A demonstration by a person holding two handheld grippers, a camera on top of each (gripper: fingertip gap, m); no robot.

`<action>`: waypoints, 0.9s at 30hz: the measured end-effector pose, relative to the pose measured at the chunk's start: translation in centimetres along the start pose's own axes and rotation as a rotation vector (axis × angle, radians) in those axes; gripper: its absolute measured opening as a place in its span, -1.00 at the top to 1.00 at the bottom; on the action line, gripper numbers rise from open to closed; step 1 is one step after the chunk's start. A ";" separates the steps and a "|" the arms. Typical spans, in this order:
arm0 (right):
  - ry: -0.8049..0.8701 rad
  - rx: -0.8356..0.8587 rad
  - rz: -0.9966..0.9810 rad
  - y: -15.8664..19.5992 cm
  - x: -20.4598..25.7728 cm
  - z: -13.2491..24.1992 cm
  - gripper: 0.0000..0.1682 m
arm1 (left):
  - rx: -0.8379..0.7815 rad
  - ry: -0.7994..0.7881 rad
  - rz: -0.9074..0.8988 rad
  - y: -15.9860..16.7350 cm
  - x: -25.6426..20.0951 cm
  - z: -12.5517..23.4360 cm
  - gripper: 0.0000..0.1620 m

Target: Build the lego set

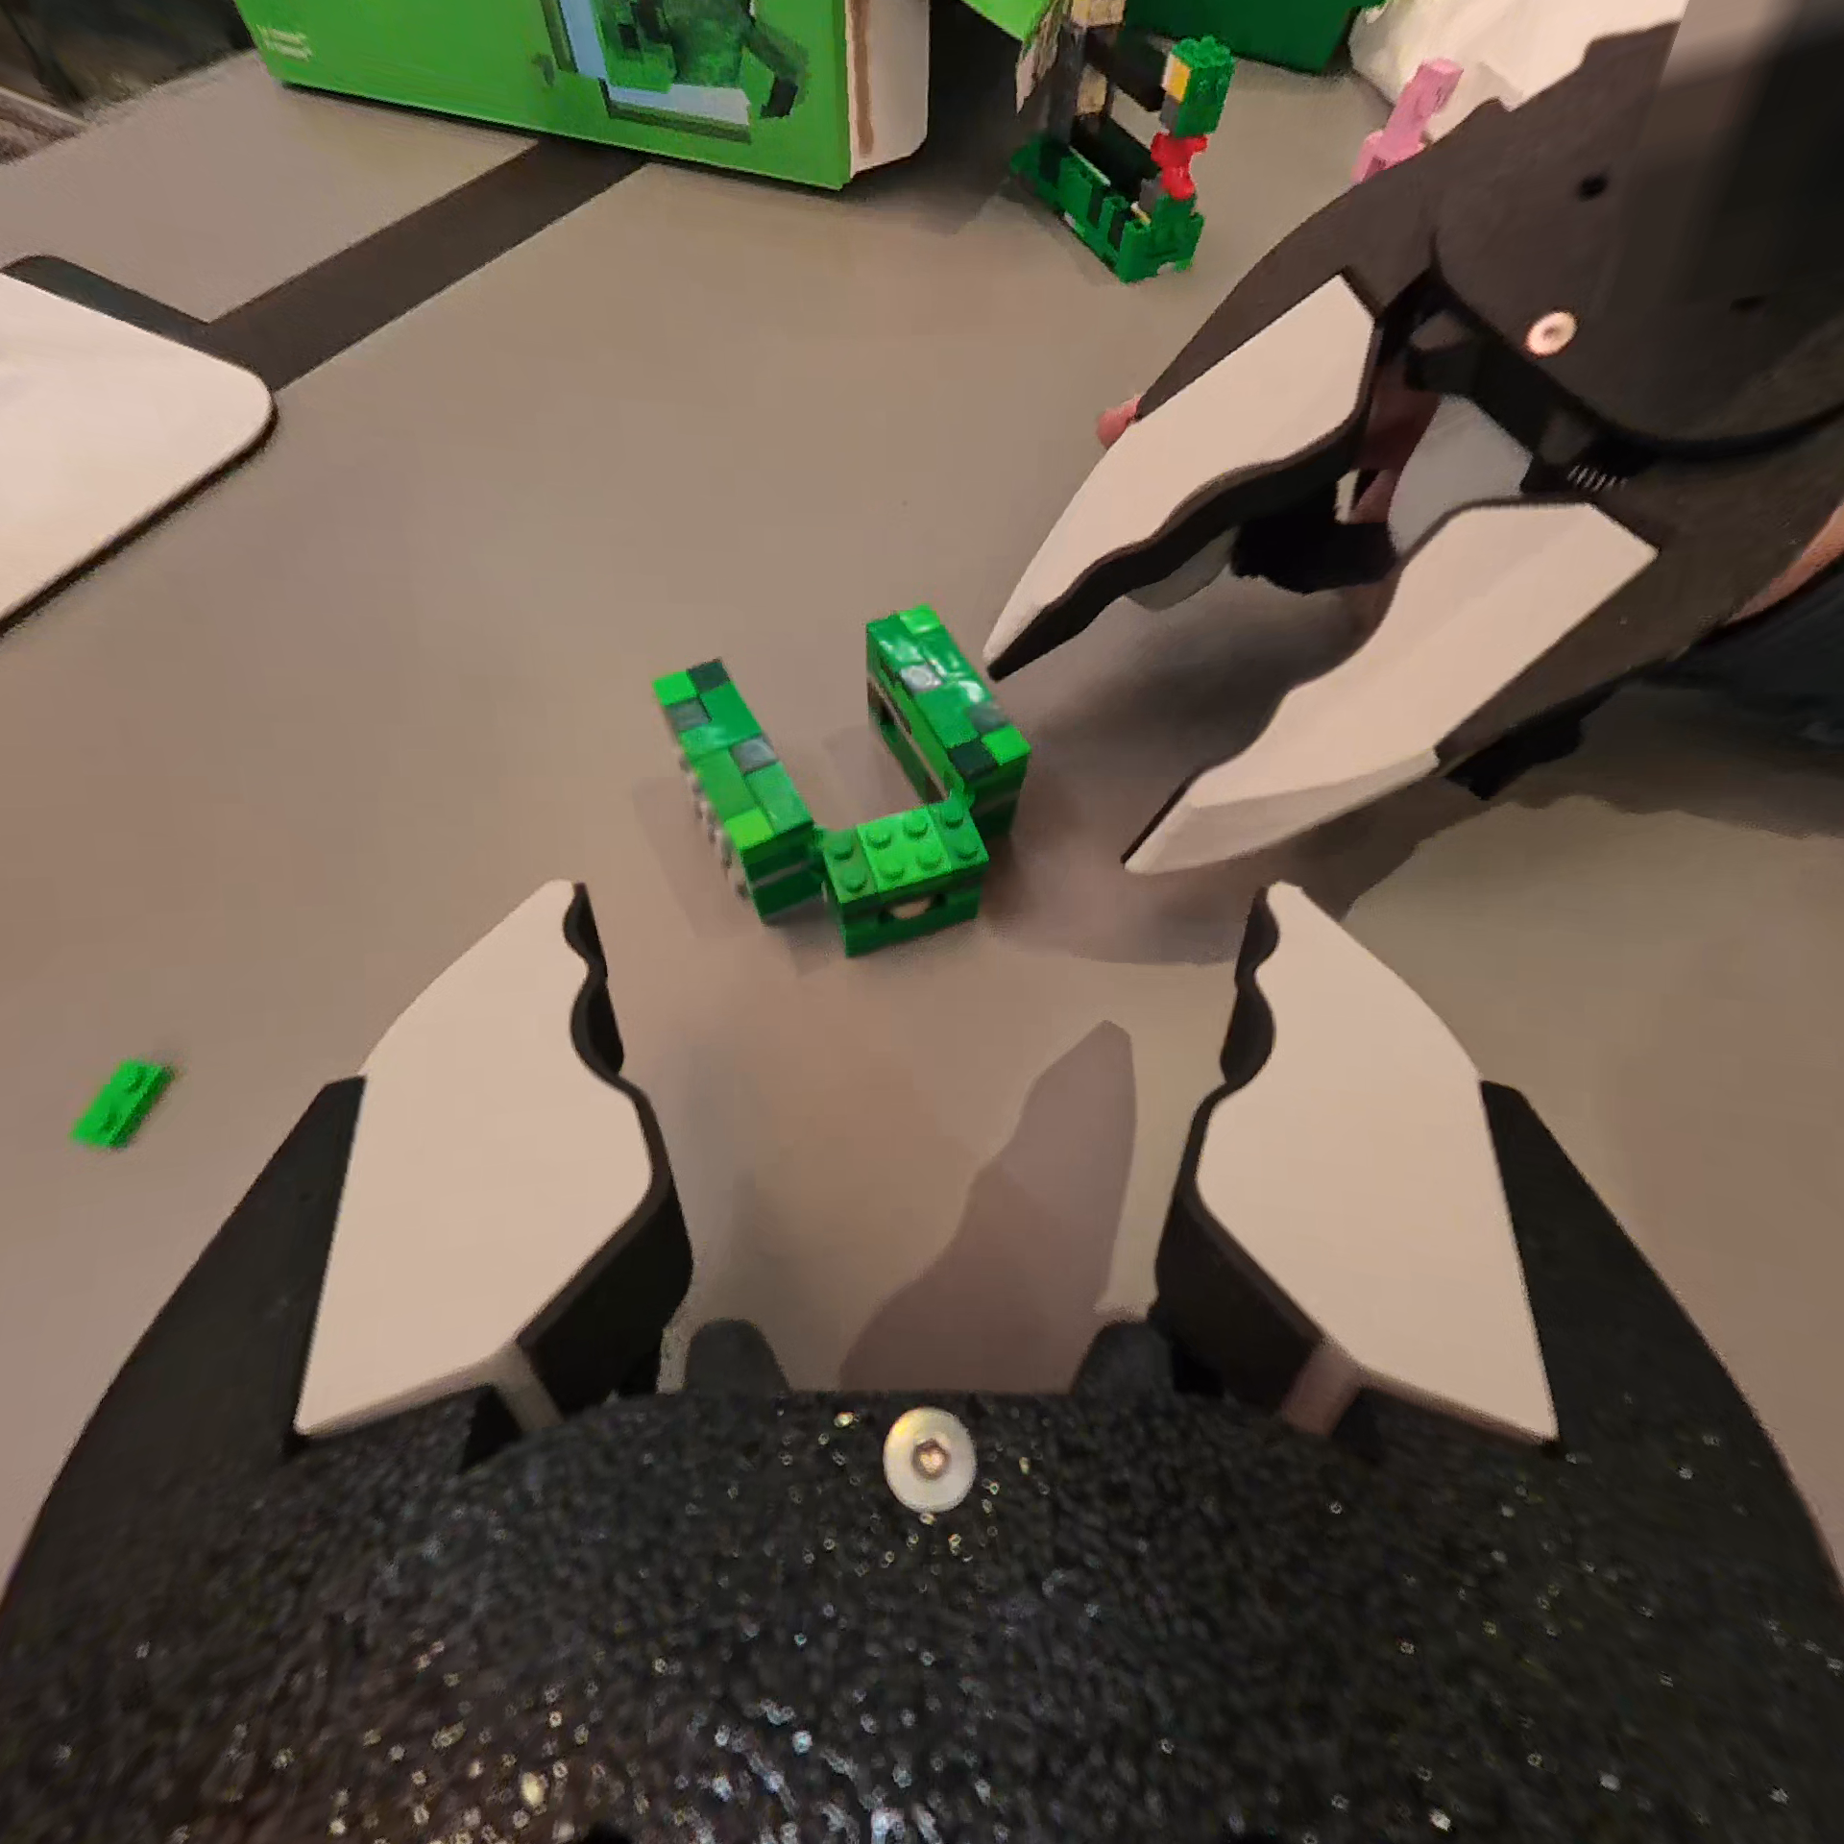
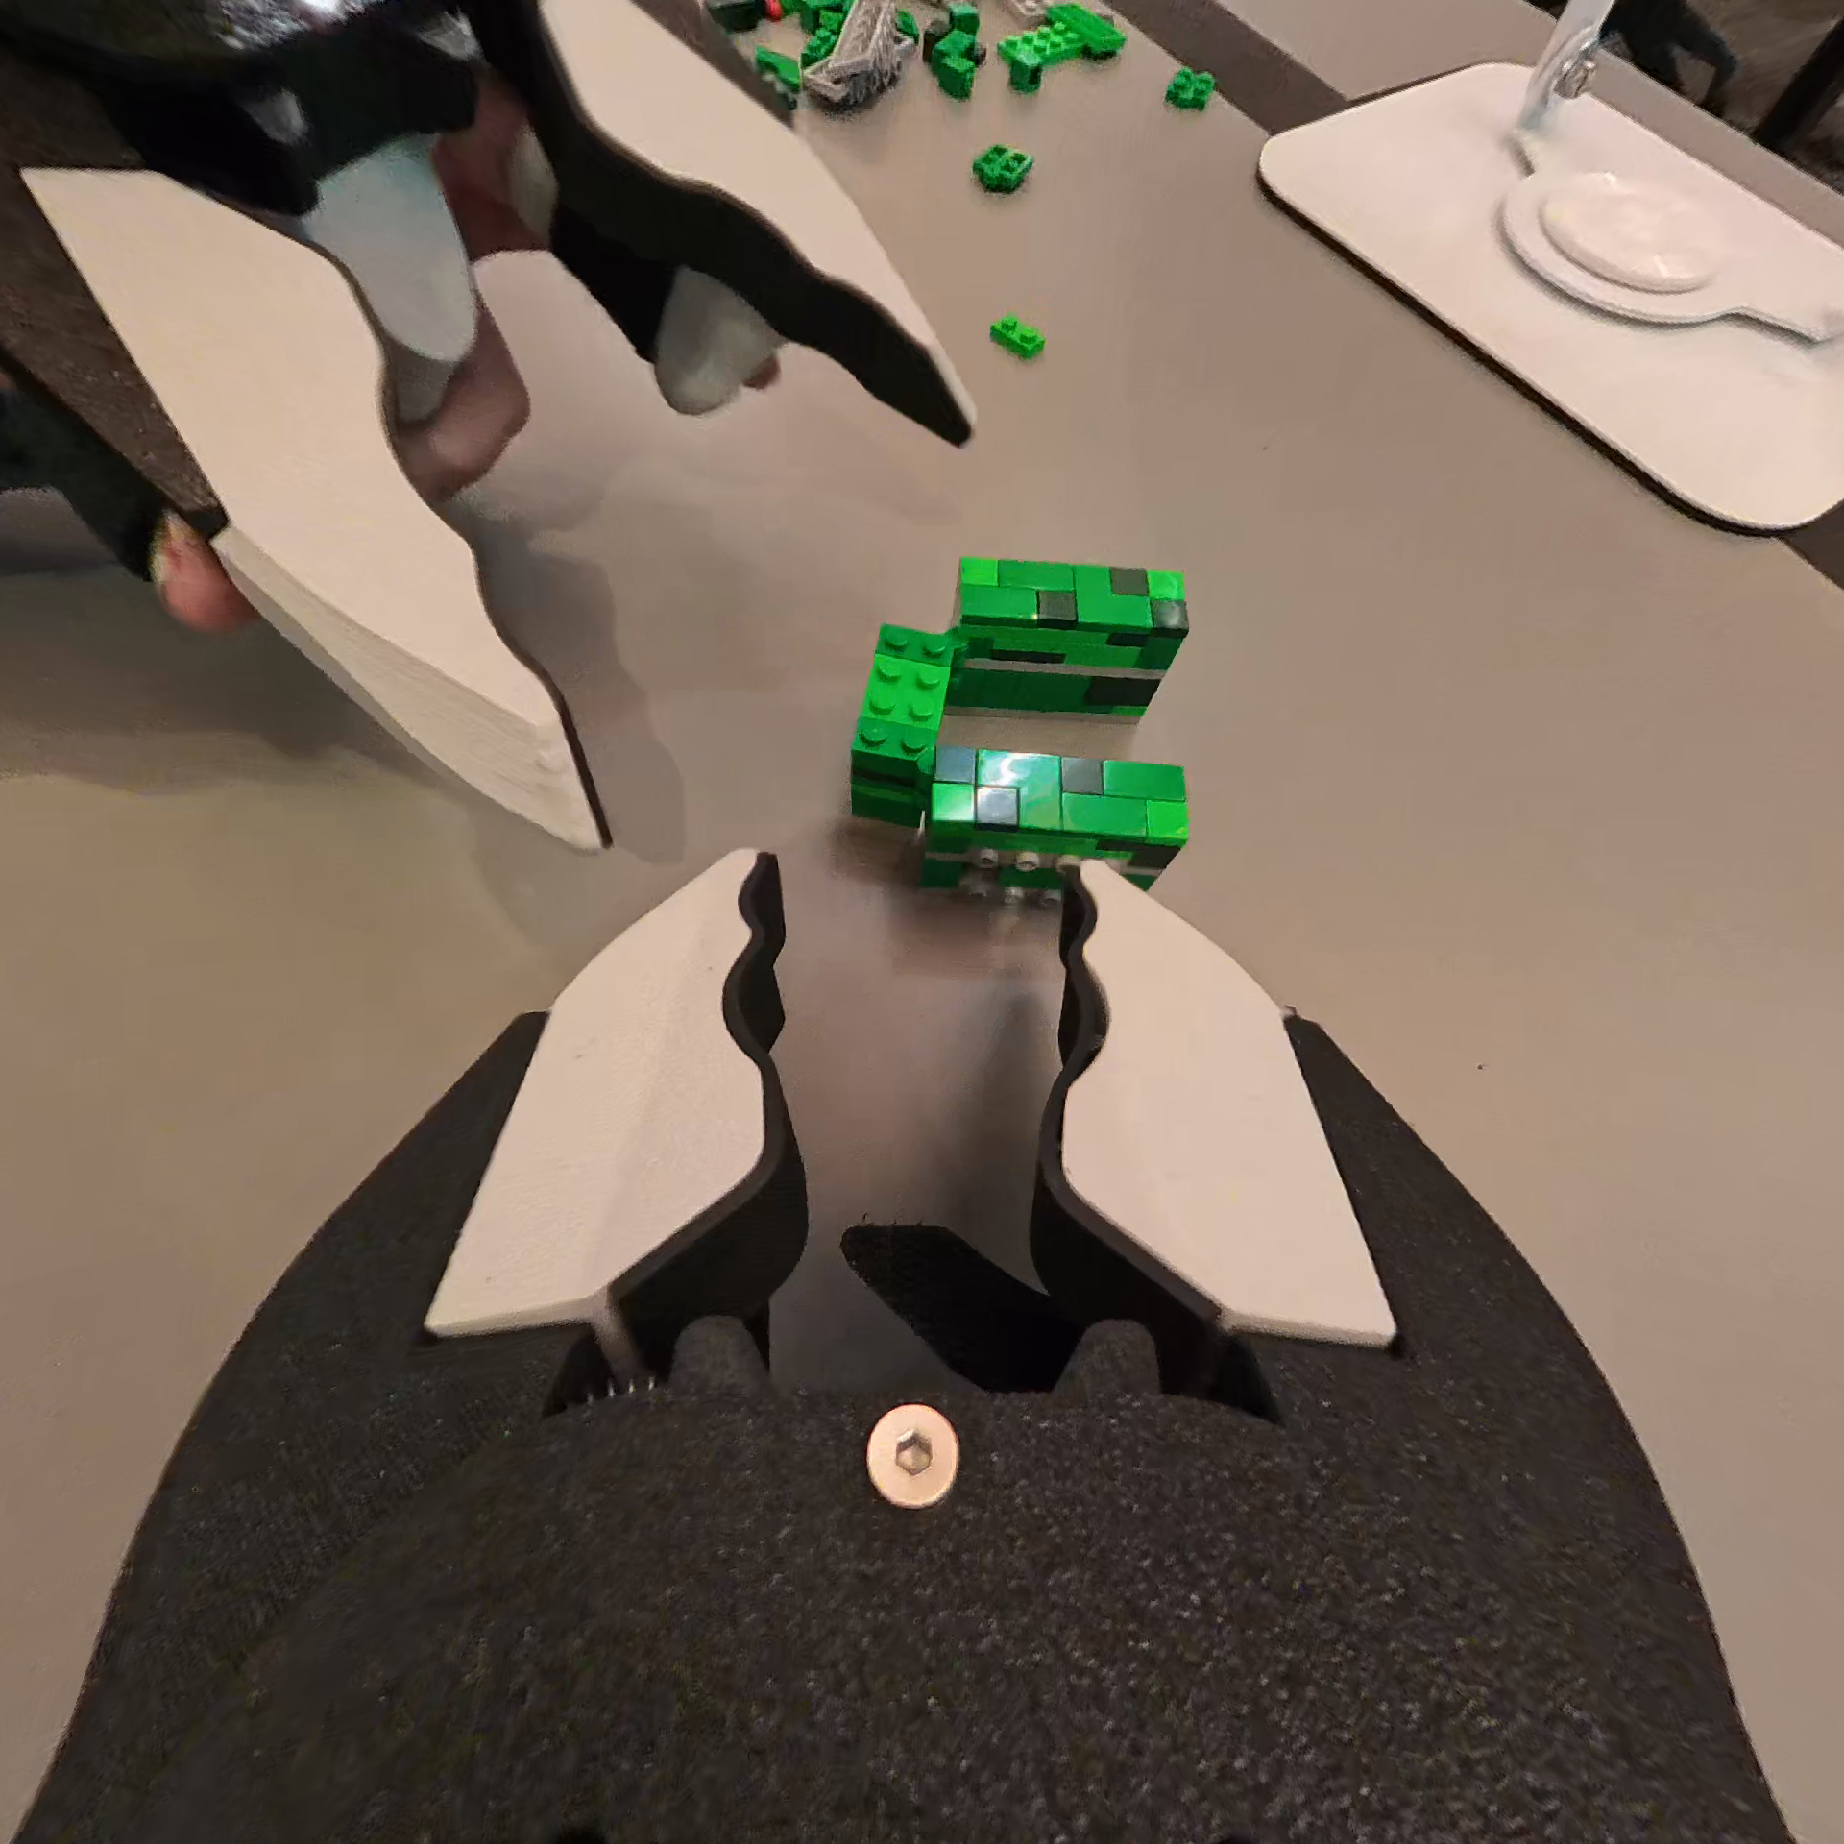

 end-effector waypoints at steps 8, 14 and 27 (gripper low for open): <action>-0.101 0.067 0.115 0.6 -0.8 -0.8 0.20 | 0.159 0.080 0.022 0.7 -1.4 -2.3 -0.63; -0.174 0.017 0.264 -0.2 -2.0 -1.7 0.08 | 0.170 0.143 0.022 1.1 -2.6 -1.4 -0.62; -0.218 -0.003 0.215 -0.8 -2.8 -1.9 0.05 | 0.176 0.082 0.009 1.3 -0.2 -2.2 -0.70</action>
Point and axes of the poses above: each gripper's, where its closed fingertips meet, z back along the fingers, y out of its underside, x = y × z across the jaws, the point moved 4 cm from there along z, back along the fingers, and after that the axes turned 5 degrees about x, right-handed, at the moved point
